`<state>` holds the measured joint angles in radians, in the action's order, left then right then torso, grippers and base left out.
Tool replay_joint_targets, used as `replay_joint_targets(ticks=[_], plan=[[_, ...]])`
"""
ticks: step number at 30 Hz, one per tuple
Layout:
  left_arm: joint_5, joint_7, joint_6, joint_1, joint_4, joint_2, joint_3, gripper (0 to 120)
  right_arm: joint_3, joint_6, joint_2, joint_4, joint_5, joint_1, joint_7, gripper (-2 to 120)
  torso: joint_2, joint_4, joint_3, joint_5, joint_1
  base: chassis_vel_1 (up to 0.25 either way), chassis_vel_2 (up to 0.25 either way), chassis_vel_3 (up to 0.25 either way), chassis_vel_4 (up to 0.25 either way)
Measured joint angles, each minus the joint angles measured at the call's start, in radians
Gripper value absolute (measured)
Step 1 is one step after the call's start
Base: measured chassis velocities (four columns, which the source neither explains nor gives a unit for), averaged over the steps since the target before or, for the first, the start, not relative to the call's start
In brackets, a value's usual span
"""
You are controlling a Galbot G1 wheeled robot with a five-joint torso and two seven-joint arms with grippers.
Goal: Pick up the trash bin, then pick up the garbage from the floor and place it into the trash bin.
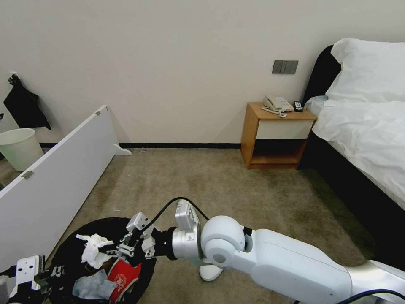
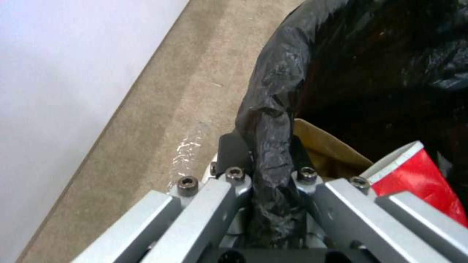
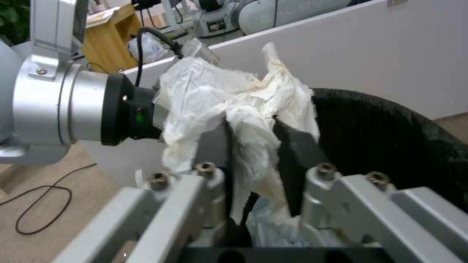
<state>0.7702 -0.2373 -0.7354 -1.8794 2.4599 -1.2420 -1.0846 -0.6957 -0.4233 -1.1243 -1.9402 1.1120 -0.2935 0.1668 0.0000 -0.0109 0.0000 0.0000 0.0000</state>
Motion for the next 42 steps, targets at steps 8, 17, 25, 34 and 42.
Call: replay_joint_targets(ticks=[8, 17, 25, 34, 42], plan=[[-0.001, 0.0, 0.0, 0.001, 0.003, 0.003, 0.007, 3, 0.0, 0.004, 0.011, -0.005, 0.001, -0.009, -0.002, 54, 0.0, -0.0001, 0.0, 0.0, 0.0, 0.0, 0.0, 0.0, 0.0], [-0.001, 0.0, 0.0, 0.001, 0.004, 0.01, 0.002, 3, 0.003, 0.005, 0.016, -0.015, 0.004, -0.005, -0.002, 90, 0.0, 0.0, 0.0, 0.0, 0.0, 0.0, 0.0, 0.0, 0.0], [0.0, -0.001, 0.0, 0.001, 0.003, 0.01, -0.001, 3, 0.013, 0.006, 0.044, -0.031, 0.001, -0.011, 0.002, 100, 0.0, -0.0001, 0.0, 0.0, 0.0, 0.0, 0.0, 0.0, 0.0], [0.0, -0.003, 0.0, 0.005, -0.001, 0.002, -0.004, 3, 0.153, 0.071, 0.076, -0.024, -0.084, -0.11, 0.002, 100, 0.0, -0.0001, 0.0, 0.0, 0.0, 0.0, 0.0, 0.0, 0.0], [-0.002, -0.005, 0.0, 0.012, -0.003, -0.004, -0.012, 3, 0.326, 0.174, 0.077, 0.012, -0.125, -0.218, -0.093, 100, 0.0, -0.0003, 0.0, 0.0, 0.0, 0.0, 0.0, 0.0, 0.0]])
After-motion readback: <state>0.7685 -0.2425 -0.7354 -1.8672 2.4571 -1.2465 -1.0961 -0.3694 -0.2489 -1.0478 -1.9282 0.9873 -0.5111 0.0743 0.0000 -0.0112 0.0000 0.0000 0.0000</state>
